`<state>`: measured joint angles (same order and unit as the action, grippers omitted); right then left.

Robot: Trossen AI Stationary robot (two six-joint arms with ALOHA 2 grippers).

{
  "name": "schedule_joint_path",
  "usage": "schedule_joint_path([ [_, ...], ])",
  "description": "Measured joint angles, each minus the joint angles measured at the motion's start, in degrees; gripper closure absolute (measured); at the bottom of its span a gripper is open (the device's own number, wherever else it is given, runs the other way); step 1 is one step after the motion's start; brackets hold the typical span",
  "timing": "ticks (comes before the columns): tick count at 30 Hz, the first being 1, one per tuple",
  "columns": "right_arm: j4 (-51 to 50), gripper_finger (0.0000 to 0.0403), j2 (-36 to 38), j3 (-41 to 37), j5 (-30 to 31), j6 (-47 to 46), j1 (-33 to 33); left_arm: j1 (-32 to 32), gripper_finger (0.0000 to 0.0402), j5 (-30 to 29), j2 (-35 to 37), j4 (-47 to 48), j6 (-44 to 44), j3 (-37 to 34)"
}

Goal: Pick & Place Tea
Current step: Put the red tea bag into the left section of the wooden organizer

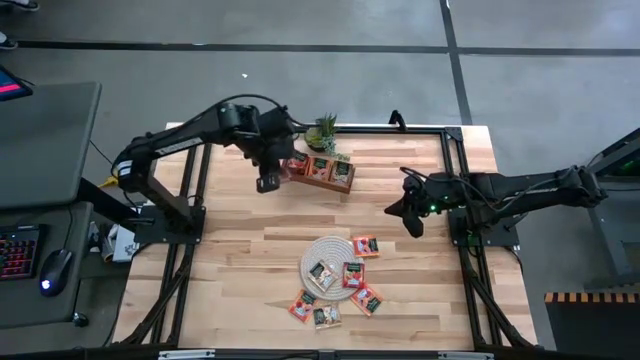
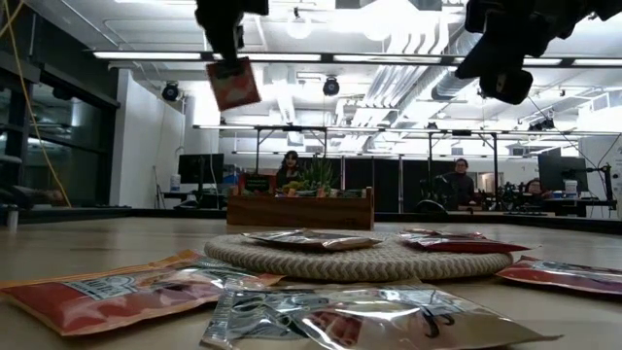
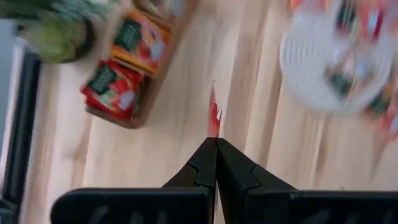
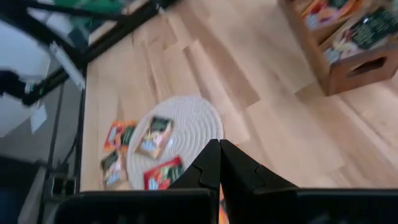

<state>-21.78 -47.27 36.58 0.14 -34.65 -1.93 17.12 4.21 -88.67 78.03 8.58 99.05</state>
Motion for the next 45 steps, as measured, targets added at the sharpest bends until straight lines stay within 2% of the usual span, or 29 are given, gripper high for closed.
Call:
schedule_joint_path([
  [7,2.0,0.0403,0.0,0.0,5.4,-0.4,0.1,2.3,0.0401,-0.5,-5.7,-0.9,18.7,-1.3],
  [14,2.8,0.0403,-0.4,0.0,9.4,-2.8,0.1,5.0,0.0401,1.8,-13.1,-8.0,25.5,-1.0],
  [16,3.3,0.0403,-1.0,0.0,9.4,-2.8,0.1,6.3,0.0401,1.6,-14.2,-6.1,26.9,-1.5],
  [24,3.8,0.0403,-3.3,0.0,8.9,-3.1,0.0,6.9,0.0401,1.7,-17.0,-8.3,30.2,-1.1],
  [37,4.1,0.0403,-4.1,0.0,7.4,-3.9,0.0,8.4,0.0401,0.0,-20.3,-8.2,29.6,-1.1],
  [45,4.1,0.0403,-4.1,0.0,6.9,-3.9,0.0,8.5,0.0401,-4.9,-20.4,-10.4,29.9,-1.2],
])
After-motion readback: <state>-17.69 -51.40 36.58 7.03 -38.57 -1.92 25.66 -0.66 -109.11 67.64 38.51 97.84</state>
